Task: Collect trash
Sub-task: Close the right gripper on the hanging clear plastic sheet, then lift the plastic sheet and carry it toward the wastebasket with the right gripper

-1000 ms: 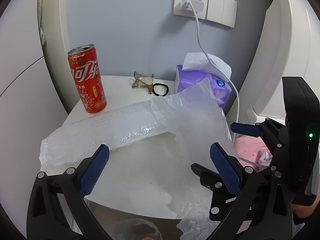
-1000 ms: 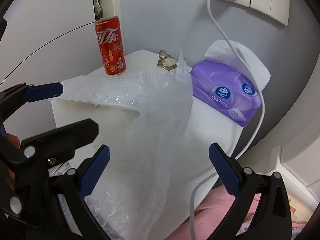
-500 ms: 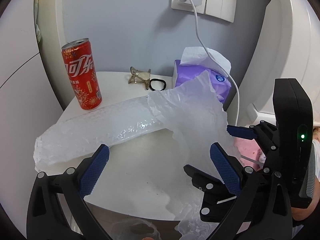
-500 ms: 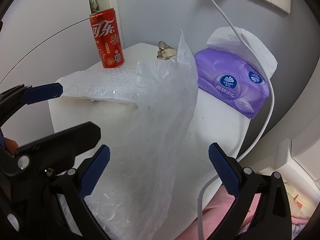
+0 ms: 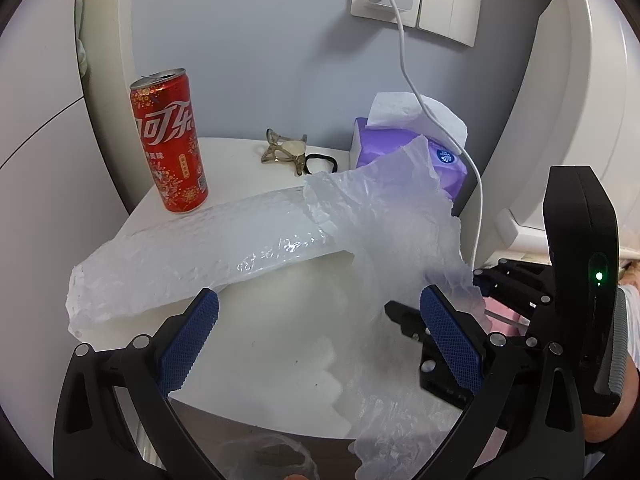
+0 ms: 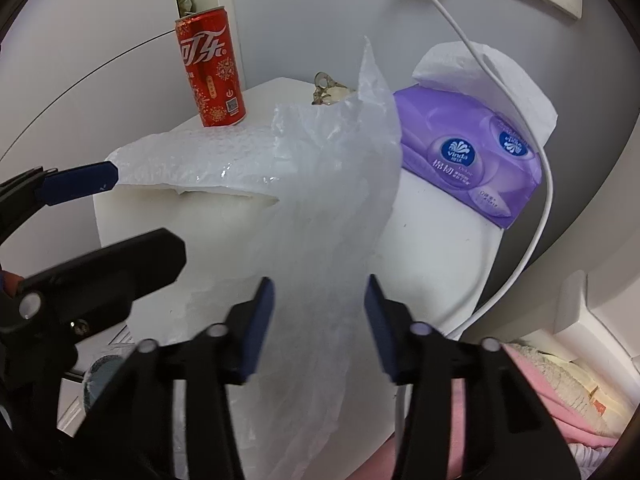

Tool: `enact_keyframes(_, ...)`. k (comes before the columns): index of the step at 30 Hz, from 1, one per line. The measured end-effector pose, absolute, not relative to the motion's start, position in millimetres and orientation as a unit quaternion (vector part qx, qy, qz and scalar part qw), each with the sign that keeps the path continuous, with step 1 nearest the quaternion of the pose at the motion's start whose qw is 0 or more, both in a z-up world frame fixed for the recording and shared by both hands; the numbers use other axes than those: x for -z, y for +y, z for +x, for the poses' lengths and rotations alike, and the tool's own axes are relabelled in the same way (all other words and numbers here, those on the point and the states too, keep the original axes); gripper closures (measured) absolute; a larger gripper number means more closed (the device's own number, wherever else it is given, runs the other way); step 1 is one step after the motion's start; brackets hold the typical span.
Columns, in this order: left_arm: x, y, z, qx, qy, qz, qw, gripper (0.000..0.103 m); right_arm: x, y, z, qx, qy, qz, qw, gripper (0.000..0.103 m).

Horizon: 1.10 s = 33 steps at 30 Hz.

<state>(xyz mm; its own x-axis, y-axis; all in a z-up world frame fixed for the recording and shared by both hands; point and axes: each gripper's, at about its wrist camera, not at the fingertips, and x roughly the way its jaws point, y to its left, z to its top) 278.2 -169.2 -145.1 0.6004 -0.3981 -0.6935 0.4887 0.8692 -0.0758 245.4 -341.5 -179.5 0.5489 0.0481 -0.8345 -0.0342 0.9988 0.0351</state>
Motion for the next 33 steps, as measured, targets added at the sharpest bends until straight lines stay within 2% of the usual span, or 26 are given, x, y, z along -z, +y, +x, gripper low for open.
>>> enact_keyframes(4,144.0,-165.1,274.9,0.244,0.371,0.062,0.894,0.005,176.5,-339.6,243.0,-0.032,0.472,0.009,0.881,0.087)
enact_keyframes(6,142.9,-164.0,274.2,0.241,0.371,0.061,0.895,0.005,174.0,-339.1,241.4,-0.034,0.469,0.01,0.882,0.091)
enact_keyframes(19,131.8,-145.6,252.8,0.225,0.361,0.056,0.903,0.005,154.4,-324.6,225.5,-0.059,0.454,0.009,0.889,0.094)
enact_keyframes(33,121.3,-81.8,214.0,0.171,0.348,0.031,0.921,0.005,128.6,-277.4,207.8,-0.112,0.433,-0.005,0.894,0.094)
